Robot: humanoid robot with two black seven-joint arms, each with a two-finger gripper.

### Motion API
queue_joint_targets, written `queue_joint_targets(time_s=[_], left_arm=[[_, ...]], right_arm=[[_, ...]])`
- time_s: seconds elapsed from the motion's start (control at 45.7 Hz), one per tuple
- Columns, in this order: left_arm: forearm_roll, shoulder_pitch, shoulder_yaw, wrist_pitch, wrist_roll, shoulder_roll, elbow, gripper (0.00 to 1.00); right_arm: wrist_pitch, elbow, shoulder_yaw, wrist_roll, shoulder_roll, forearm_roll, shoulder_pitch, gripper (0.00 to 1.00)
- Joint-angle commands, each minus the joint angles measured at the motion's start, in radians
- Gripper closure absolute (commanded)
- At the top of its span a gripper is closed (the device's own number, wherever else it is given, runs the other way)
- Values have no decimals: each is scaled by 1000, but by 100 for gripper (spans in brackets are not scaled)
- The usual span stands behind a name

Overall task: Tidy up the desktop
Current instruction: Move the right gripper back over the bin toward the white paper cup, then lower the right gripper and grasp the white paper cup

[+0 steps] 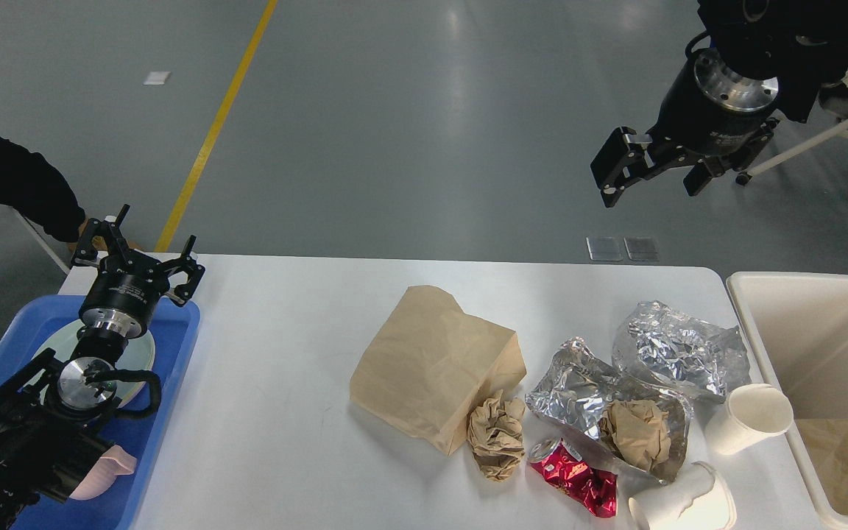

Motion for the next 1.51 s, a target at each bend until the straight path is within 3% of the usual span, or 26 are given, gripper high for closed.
queue_joint_targets(time_s=[0.0,0.131,0.416,1.182,1.488], left_arm=[[0,2,0,0,0,0,0,4],[0,0,0,0,0,0,0,4],[0,0,0,0,0,0,0,4],[0,0,0,0,0,0,0,4],[0,0,0,0,0,0,0,4]], right_arm=[[0,-34,-117,-3,-43,-10,-46,0],[0,-107,-227,-5,-106,-45,-184,0],[0,-152,-229,-5,-277,-99,-451,0],[0,-115,-71,-3,-294,-81,-606,0],[-263,-115,-39,-3,-294,-69,-692,0]])
